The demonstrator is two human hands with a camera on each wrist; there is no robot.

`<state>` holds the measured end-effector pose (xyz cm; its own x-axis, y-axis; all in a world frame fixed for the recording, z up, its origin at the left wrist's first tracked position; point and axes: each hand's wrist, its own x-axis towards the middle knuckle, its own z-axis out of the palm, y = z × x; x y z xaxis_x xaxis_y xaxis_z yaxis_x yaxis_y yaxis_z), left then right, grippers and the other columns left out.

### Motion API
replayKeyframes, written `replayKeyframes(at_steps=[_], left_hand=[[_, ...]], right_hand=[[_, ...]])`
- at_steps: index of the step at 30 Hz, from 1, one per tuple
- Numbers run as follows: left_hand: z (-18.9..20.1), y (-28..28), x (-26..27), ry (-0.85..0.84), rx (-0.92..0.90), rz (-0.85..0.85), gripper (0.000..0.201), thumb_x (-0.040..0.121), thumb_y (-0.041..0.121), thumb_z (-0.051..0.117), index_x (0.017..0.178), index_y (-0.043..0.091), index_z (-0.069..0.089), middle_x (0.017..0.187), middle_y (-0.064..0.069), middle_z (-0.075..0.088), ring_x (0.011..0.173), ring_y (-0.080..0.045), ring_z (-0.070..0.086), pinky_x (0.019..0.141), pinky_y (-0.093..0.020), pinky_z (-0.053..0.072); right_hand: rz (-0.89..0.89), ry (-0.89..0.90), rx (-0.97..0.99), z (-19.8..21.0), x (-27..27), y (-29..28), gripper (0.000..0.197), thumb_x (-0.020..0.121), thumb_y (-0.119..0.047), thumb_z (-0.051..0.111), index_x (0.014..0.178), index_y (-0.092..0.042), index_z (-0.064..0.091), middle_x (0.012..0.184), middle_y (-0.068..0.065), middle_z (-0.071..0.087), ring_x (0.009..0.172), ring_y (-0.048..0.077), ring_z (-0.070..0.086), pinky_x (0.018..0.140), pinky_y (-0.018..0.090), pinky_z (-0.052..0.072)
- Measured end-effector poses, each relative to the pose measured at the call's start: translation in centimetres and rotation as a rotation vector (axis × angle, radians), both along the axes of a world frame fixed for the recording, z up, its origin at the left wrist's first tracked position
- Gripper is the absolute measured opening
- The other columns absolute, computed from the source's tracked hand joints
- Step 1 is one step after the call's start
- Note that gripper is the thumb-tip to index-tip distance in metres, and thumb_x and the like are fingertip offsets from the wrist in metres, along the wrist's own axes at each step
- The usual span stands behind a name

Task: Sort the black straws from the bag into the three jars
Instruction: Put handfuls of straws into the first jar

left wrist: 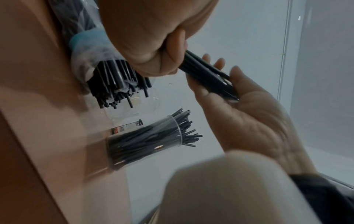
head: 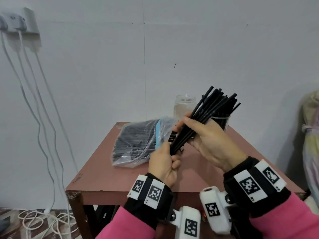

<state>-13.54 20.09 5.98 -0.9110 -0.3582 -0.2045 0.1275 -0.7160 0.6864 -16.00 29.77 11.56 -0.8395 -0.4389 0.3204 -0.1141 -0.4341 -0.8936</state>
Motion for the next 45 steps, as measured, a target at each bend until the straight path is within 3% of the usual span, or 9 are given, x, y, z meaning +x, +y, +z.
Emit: replayKeyframes(at_steps=[10, 13, 19, 23, 28, 35, 38, 41, 45], left_hand=[[1.0, 2.9, -2.3, 0.020, -0.317, -0.197, 0.020, 0.101, 0.028, 0.046, 0.092, 0.012, 0.052, 0.063, -0.001, 0.055, 0.043, -0.008, 0.049, 0.039, -0.017, 0.039], [3.0, 3.0, -4.0, 0.072, -0.477, -0.172, 0.010, 0.094, 0.012, 0.058, 0.101, 0.014, 0.051, 0.076, 0.000, 0.056, 0.063, -0.012, 0.052, 0.053, -0.023, 0.040], [5.9, 4.6, -8.0, 0.097, -0.837, -0.190, 0.093, 0.075, -0.009, 0.073, 0.149, 0.015, 0.021, 0.142, -0.010, 0.038, 0.115, -0.013, 0.041, 0.094, -0.024, 0.035], [5.0, 6.1, -10.7, 0.162, -0.821, -0.220, 0.105, 0.073, -0.007, 0.077, 0.151, 0.012, 0.011, 0.136, -0.006, 0.046, 0.107, -0.011, 0.045, 0.088, -0.024, 0.038], [3.6, 7.1, -12.8, 0.218, -0.877, -0.088, 0.063, 0.072, -0.003, 0.079, 0.123, 0.007, 0.044, 0.102, 0.000, 0.057, 0.081, -0.001, 0.055, 0.062, -0.004, 0.043], [2.8, 7.0, -13.6, 0.222, -0.898, -0.085, 0.063, 0.073, 0.004, 0.079, 0.125, 0.011, 0.044, 0.106, 0.002, 0.058, 0.083, -0.001, 0.056, 0.061, -0.004, 0.041], [2.7, 6.9, -13.7, 0.242, -0.888, -0.094, 0.062, 0.073, 0.005, 0.081, 0.122, 0.012, 0.044, 0.109, -0.003, 0.062, 0.089, -0.010, 0.060, 0.073, -0.017, 0.048], [2.6, 6.9, -13.7, 0.246, -0.878, -0.108, 0.060, 0.074, 0.005, 0.080, 0.118, 0.017, 0.042, 0.113, -0.005, 0.063, 0.096, -0.016, 0.062, 0.080, -0.024, 0.051], [2.5, 6.9, -14.0, 0.240, -0.898, -0.095, 0.066, 0.073, 0.007, 0.081, 0.126, 0.015, 0.041, 0.119, -0.008, 0.061, 0.104, -0.020, 0.061, 0.086, -0.028, 0.049]], right_hand=[[-0.351, 0.038, -0.145, 2.9, -2.6, 4.7, 0.018, 0.102, -0.009, 0.041, 0.086, -0.015, 0.044, 0.064, 0.000, 0.049, 0.057, 0.013, 0.051, 0.072, 0.037, 0.050], [-0.504, 0.143, -0.151, 6.6, -4.6, 7.6, 0.019, 0.102, -0.008, 0.040, 0.085, -0.017, 0.042, 0.067, 0.000, 0.047, 0.058, 0.012, 0.051, 0.073, 0.036, 0.052], [-0.526, 0.070, -0.094, 9.3, -9.2, 8.9, 0.016, 0.102, -0.012, 0.042, 0.087, -0.018, 0.041, 0.070, -0.001, 0.047, 0.060, 0.012, 0.051, 0.072, 0.036, 0.052], [-0.557, 0.037, -0.040, 8.7, -11.5, 8.1, 0.020, 0.102, -0.010, 0.040, 0.084, -0.017, 0.038, 0.068, 0.000, 0.044, 0.058, 0.013, 0.048, 0.065, 0.034, 0.047], [-0.615, 0.039, -0.074, 8.0, -13.2, 7.8, 0.008, 0.102, -0.010, 0.039, 0.096, -0.014, 0.035, 0.071, 0.000, 0.044, 0.060, 0.013, 0.048, 0.062, 0.030, 0.046], [-0.718, 0.344, 0.354, 5.2, -12.7, 6.9, 0.008, 0.098, -0.021, 0.048, 0.104, -0.014, 0.047, 0.081, -0.005, 0.062, 0.080, 0.013, 0.061, 0.086, 0.036, 0.047], [-0.896, 0.604, 0.725, 3.1, -12.7, 6.9, 0.012, 0.096, -0.032, 0.051, 0.098, -0.020, 0.053, 0.103, -0.010, 0.060, 0.121, 0.019, 0.051, 0.118, 0.051, 0.011], [-0.930, 0.546, 0.997, 2.3, -13.4, 7.1, 0.016, 0.091, -0.037, 0.055, 0.099, -0.024, 0.060, 0.126, -0.011, 0.052, 0.148, 0.017, 0.011, 0.113, 0.054, -0.014], [-0.817, 0.403, 0.795, 3.4, -13.7, 7.4, 0.043, 0.074, -0.046, 0.072, 0.107, -0.024, 0.055, 0.120, -0.010, 0.055, 0.136, 0.022, 0.038, 0.117, 0.054, 0.017]])
